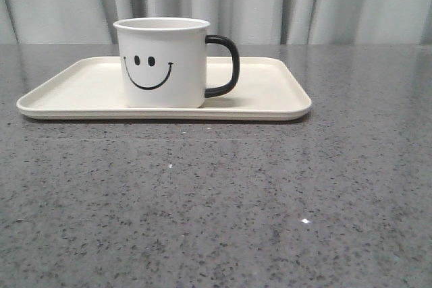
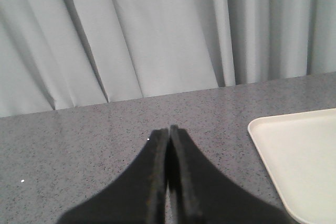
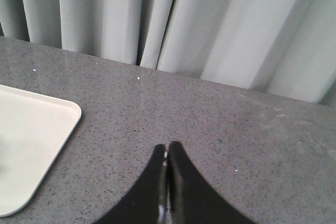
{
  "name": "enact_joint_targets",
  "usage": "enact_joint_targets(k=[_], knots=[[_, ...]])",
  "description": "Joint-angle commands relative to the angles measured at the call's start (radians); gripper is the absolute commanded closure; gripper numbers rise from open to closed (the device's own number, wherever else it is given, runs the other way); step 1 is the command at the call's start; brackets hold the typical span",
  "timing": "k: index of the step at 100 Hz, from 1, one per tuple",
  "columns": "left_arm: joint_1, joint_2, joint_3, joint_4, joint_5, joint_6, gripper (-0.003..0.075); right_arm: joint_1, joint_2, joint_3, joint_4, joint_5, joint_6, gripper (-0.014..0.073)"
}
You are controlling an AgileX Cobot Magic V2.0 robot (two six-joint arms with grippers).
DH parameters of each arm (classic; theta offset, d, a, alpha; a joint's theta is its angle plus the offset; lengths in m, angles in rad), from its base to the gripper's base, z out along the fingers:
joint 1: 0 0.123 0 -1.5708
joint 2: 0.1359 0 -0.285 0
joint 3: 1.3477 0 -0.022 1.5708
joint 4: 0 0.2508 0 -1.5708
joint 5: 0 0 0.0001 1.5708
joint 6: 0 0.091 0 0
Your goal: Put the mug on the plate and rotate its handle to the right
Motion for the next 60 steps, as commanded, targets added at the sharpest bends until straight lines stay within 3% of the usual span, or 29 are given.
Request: enact_joint_targets(k=[1, 30, 60], knots=[[0.002, -0.068, 0.075, -0.027, -0.184, 0.001, 0.074, -0.006, -0.004, -0.026, 0.01, -0.058, -0.006, 0.0658], [0.002, -0.278, 0.269, -0.016, -0.236, 0.001, 0.074, -0.006, -0.004, -0.026, 0.01, -0.058, -0.006, 0.0658], [0.002, -0.358, 0.364, 0.041, -0.238, 0.001, 0.074, -0.006, -0.004, -0.026, 0.01, -0.058, -0.006, 0.0658]])
